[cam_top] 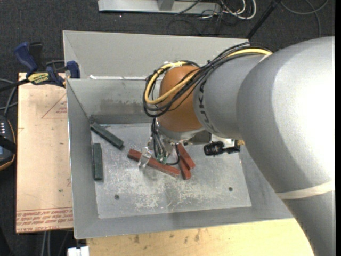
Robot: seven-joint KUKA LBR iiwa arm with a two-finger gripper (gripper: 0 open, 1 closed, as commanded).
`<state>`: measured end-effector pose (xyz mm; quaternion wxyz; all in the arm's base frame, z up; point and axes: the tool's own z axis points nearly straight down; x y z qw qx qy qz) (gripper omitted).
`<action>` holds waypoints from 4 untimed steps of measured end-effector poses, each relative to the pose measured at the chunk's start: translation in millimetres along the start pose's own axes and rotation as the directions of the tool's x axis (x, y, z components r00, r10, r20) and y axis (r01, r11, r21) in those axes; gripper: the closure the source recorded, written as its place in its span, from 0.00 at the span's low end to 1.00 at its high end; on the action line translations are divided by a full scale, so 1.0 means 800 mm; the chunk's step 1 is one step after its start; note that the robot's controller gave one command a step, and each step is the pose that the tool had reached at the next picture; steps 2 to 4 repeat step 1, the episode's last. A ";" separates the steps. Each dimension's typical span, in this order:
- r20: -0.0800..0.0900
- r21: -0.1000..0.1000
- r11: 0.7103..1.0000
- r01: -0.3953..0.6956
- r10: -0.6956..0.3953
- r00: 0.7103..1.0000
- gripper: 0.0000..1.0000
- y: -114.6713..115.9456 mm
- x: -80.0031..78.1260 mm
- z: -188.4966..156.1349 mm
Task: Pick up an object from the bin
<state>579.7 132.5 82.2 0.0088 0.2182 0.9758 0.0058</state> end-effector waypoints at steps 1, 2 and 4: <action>-0.011 0.011 1.000 0.002 -0.001 1.000 1.00 -0.003 0.002 -0.010; -0.011 0.011 1.000 0.002 -0.001 1.000 1.00 -0.003 0.002 -0.010; -0.011 0.011 1.000 0.002 -0.001 1.000 1.00 -0.003 0.002 -0.010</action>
Offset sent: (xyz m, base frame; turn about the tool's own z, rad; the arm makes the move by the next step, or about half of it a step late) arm -0.0001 0.0001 0.0058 -0.0001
